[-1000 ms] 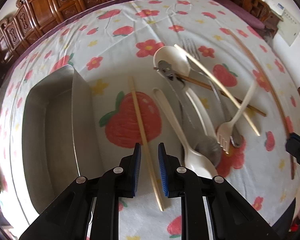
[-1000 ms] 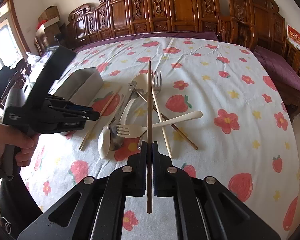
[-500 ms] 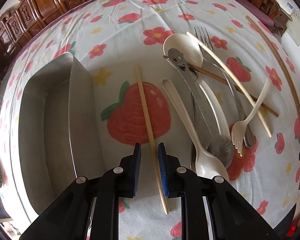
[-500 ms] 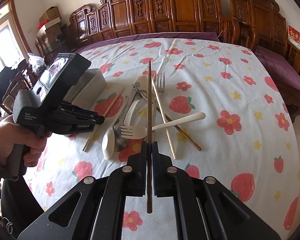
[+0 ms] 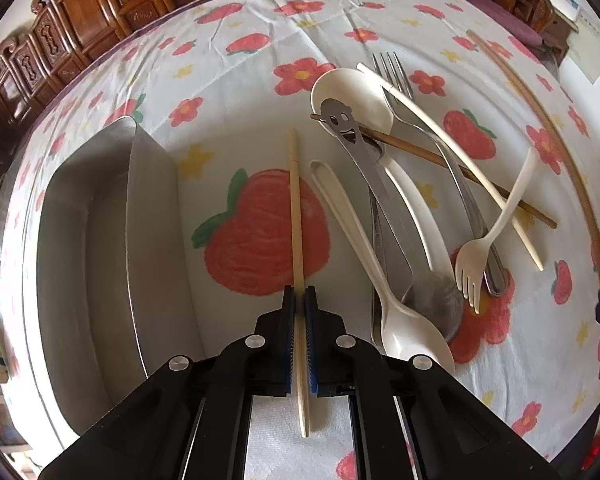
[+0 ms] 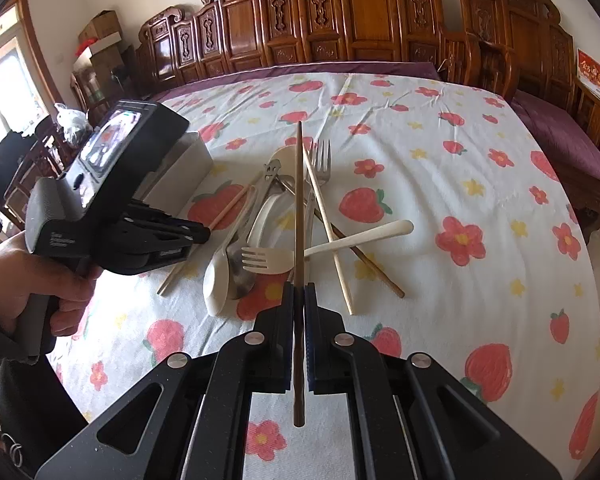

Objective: Organize utensils
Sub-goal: 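Grasp a light bamboo chopstick with the left tool while the right tool holds its chopstick, then carry the bamboo chopstick over the grey tray and open the left tool while the right tool follows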

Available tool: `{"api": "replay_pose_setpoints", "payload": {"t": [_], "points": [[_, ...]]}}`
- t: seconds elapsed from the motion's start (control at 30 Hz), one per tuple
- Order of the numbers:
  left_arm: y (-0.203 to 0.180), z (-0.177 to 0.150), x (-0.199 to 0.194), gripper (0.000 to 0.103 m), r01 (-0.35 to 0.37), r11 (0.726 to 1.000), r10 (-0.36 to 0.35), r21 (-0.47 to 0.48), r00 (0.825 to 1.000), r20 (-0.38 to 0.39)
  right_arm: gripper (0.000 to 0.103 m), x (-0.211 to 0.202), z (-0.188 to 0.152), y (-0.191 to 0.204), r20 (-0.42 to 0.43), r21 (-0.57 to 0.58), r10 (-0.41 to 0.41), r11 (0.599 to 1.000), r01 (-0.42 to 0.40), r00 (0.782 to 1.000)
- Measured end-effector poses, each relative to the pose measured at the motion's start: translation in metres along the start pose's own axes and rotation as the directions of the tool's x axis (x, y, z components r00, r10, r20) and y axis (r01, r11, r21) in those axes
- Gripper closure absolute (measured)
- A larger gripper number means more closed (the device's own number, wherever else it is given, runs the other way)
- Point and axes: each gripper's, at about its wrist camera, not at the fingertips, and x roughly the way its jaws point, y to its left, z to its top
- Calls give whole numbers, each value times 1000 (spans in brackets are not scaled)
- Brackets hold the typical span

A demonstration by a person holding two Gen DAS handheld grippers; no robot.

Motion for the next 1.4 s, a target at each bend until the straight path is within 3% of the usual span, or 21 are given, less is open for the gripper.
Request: {"api": "replay_pose_setpoints", "payload": {"t": [0.23, 0.7, 0.97, 1.2, 1.4], "points": [[20, -15, -31, 99, 56, 998, -52, -39, 994, 92, 97, 2, -2, 4, 0, 1, -1, 1000, 1, 1000], [70, -37, -103, 99, 163, 984, -140, -71, 956, 259, 97, 8, 23, 45, 20, -18, 35, 999, -34, 999], [114, -39, -105, 99, 180, 980, -145, -88, 940, 310, 97, 16, 50, 88, 42, -60, 94, 994, -91, 995], [139, -40, -88, 99, 150, 984, -113, -94, 939, 324, 97, 31, 70, 119, 42, -82, 131, 988, -127, 990], [152, -41, -69, 99, 166, 980, -126, -106, 942, 312, 97, 45, 78, 137, 34, -88, 150, 985, -147, 988]]}}
